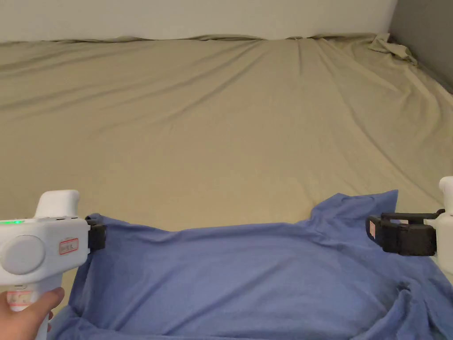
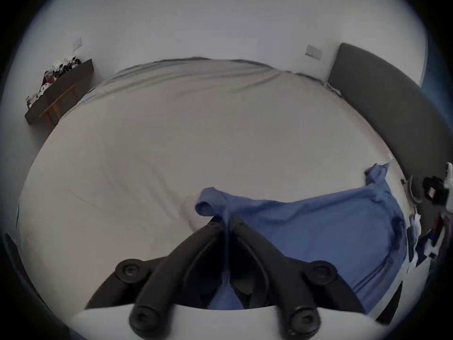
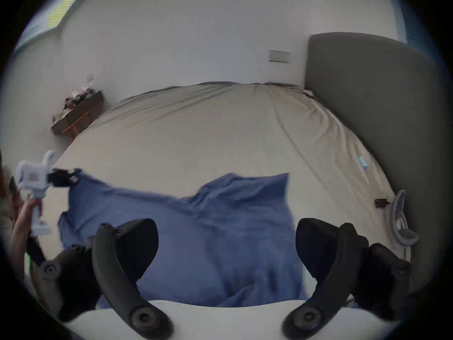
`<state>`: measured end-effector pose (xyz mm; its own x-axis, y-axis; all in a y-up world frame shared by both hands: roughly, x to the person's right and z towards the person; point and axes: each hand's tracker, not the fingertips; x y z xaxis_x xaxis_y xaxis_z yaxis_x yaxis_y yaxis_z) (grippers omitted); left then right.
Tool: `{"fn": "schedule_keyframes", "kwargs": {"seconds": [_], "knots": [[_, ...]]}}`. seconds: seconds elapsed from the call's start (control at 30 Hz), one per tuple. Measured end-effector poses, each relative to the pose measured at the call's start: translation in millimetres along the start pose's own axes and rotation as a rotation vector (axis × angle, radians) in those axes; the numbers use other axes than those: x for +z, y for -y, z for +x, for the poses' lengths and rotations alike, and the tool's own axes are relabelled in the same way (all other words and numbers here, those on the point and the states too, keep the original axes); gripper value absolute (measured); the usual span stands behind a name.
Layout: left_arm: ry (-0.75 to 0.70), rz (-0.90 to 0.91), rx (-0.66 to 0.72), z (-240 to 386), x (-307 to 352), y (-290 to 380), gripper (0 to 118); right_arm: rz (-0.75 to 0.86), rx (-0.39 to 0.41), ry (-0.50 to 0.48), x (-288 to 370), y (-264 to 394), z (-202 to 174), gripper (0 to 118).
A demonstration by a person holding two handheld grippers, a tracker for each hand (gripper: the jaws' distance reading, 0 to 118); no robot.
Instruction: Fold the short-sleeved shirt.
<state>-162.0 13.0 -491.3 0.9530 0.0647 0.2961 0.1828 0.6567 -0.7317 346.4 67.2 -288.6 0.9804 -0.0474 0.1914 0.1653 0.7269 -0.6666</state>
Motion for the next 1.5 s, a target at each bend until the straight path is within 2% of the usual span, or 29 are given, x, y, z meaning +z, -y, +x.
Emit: {"fn": "schedule_keyframes", "kwargs": {"seconds": [0.03, 0.13, 0.3, 0.33, 0.37, 0.4, 0.43, 0.47, 0.5, 0.57, 0.73, 0.8, 0.9, 1.1, 1.3, 1.37, 1.5], "knots": [[-0.006, 0.001, -0.002, 2, 3, 0, 1, -0.002, -0.016, 0.057, -9, -6, 6, 118], [-0.008, 0.006, 0.008, 3, 5, -2, 1, -0.071, -0.071, 0.076, -40, -25, 26, 118], [0.009, -0.023, 0.050, 5, -2, -3, 1, -0.300, -0.098, 0.150, -144, -14, 63, 117], [0.009, -0.029, 0.050, 5, -5, -4, 1, -0.331, -0.105, 0.152, -160, -10, 68, 108], [0.010, -0.034, 0.049, 7, -7, -4, 1, -0.368, -0.119, 0.142, -171, -6, 71, 69], [0.010, -0.038, 0.048, 8, -8, -4, 1, -0.413, -0.138, 0.138, -181, -3, 73, 40], [0.009, -0.043, 0.047, 10, -9, -4, 1, -0.442, -0.144, 0.115, -182, 3, 70, 40], [0.011, -0.044, 0.045, 10, -11, -5, 1, -0.392, -0.129, 0.103, -175, 6, 68, 22], [0.013, -0.041, 0.039, 13, -10, -5, 1, -0.369, -0.115, 0.110, -164, 1, 65, 22], [0.016, -0.030, 0.017, 18, -7, -7, 1, -0.398, -0.113, 0.057, -165, 1, 70, 8], [0.026, -0.020, 0.010, 17, 4, -16, 1, -0.257, -0.093, 0.052, -130, -2, 64, 4], [0.030, 0.002, 0.021, 14, 18, -19, 1, -0.195, -0.100, 0.015, -105, -8, 62, 4], [0.034, 0.038, 0.038, 5, 42, -17, 1, -0.116, -0.067, -0.007, -61, -10, 56, 4], [-0.003, 0.048, 0.027, -10, 89, 19, 1, 0.006, -0.061, -0.019, 25, 25, 51, 4], [-0.040, -0.049, 0.049, -27, 103, 82, 1, -0.032, -0.046, -0.005, 77, 94, 48, 4], [-0.049, -0.099, 0.046, -26, 97, 103, 1, -0.100, -0.075, -0.026, 76, 121, 53, 4], [-0.092, -0.217, -0.035, -15, 79, 136, 1, -0.219, -0.083, -0.014, 61, 166, 60, 4]]}}
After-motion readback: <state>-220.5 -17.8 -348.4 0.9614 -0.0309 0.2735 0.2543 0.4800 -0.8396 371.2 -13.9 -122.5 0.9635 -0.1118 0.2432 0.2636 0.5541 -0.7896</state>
